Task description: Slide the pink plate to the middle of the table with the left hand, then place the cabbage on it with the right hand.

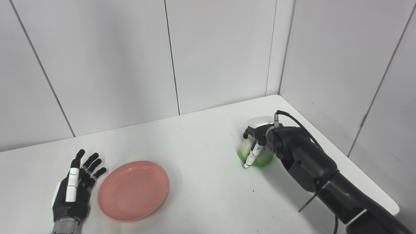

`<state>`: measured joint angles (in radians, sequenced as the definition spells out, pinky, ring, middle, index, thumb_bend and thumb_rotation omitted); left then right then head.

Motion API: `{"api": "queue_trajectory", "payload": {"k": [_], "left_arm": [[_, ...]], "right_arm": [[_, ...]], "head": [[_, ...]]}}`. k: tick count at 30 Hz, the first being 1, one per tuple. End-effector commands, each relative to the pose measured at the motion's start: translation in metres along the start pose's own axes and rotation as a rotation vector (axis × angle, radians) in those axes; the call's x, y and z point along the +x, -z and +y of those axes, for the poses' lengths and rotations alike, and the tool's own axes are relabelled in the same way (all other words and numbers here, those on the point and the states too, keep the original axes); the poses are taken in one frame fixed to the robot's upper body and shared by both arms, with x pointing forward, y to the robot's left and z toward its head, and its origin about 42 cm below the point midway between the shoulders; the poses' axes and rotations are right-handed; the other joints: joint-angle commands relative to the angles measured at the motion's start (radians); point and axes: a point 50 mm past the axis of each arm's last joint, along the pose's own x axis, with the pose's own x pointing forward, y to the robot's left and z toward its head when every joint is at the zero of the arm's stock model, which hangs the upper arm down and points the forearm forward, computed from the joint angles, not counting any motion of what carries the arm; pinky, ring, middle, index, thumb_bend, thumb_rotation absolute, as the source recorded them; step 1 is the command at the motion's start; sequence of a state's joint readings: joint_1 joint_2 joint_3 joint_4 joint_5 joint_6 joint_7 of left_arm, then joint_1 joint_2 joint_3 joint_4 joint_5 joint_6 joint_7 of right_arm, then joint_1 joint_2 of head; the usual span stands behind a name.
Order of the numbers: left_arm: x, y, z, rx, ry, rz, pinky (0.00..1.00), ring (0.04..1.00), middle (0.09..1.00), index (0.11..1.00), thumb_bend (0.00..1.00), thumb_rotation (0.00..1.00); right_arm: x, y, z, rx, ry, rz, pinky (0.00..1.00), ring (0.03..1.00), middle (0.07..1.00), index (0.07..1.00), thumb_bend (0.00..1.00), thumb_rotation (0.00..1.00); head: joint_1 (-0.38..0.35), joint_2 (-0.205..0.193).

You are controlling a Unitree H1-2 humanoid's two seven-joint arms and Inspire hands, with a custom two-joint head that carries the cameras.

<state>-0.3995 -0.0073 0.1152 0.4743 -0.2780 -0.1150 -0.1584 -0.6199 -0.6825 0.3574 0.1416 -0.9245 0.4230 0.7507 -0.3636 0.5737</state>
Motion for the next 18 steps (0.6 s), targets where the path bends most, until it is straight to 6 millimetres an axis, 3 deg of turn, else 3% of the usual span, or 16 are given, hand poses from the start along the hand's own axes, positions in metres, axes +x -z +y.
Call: {"api": "queue_trajectory", "payload": {"k": [1, 4, 9, 11, 13, 14, 15, 16, 18], "left_arm": [[-0.036, 0.04, 0.014, -0.043, -0.049, 0.125, 0.8, 0.878, 0.836, 0.923, 0.91, 0.69], [-0.036, 0.039, 0.014, -0.055, -0.051, 0.126, 0.8, 0.872, 0.831, 0.922, 0.87, 0.69], [-0.037, 0.038, 0.015, -0.063, -0.045, 0.124, 0.81, 0.881, 0.849, 0.928, 0.88, 0.7], [-0.037, 0.037, 0.014, -0.073, -0.049, 0.124, 0.82, 0.881, 0.847, 0.924, 0.89, 0.69], [-0.037, 0.038, 0.013, -0.081, -0.051, 0.125, 0.83, 0.883, 0.845, 0.922, 0.88, 0.69], [-0.037, 0.038, 0.012, -0.082, -0.051, 0.125, 0.82, 0.881, 0.84, 0.92, 0.88, 0.68], [-0.036, 0.038, 0.012, -0.081, -0.049, 0.125, 0.82, 0.881, 0.84, 0.921, 0.88, 0.68], [-0.036, 0.039, 0.012, -0.079, -0.048, 0.126, 0.81, 0.88, 0.841, 0.923, 0.9, 0.68], [-0.036, 0.039, 0.011, -0.087, -0.044, 0.13, 0.82, 0.881, 0.846, 0.926, 0.9, 0.68]], "right_arm": [[0.004, 0.003, -0.004, -0.018, 0.004, -0.008, 0.7, 0.878, 0.897, 0.828, 0.99, 0.45], [0.008, 0.003, 0.001, -0.008, 0.008, -0.007, 0.68, 0.858, 0.885, 0.822, 0.98, 0.44], [0.01, 0.003, 0.009, 0.005, 0.013, -0.008, 0.62, 0.792, 0.865, 0.812, 0.83, 0.44], [0.01, 0.004, 0.01, 0.01, 0.017, -0.012, 0.6, 0.759, 0.852, 0.803, 0.79, 0.4], [0.008, 0.006, 0.011, 0.014, 0.028, -0.03, 0.57, 0.713, 0.822, 0.786, 0.76, 0.24], [0.007, 0.007, 0.011, 0.016, 0.03, -0.037, 0.43, 0.54, 0.699, 0.758, 0.73, 0.08], [0.006, 0.008, 0.012, 0.018, 0.03, -0.04, 0.38, 0.497, 0.64, 0.748, 0.69, 0.04], [0.006, 0.008, 0.012, 0.019, 0.029, -0.041, 0.31, 0.464, 0.538, 0.735, 0.58, 0.01], [0.005, 0.008, 0.011, 0.016, 0.021, -0.032, 0.27, 0.453, 0.506, 0.729, 0.55, 0.0]], "head": [[0.003, 0.004], [0.003, 0.004], [-0.001, 0.01], [0.0, 0.013], [0.002, 0.014], [0.002, 0.014], [0.002, 0.014], [0.002, 0.014], [0.002, 0.014]]}}
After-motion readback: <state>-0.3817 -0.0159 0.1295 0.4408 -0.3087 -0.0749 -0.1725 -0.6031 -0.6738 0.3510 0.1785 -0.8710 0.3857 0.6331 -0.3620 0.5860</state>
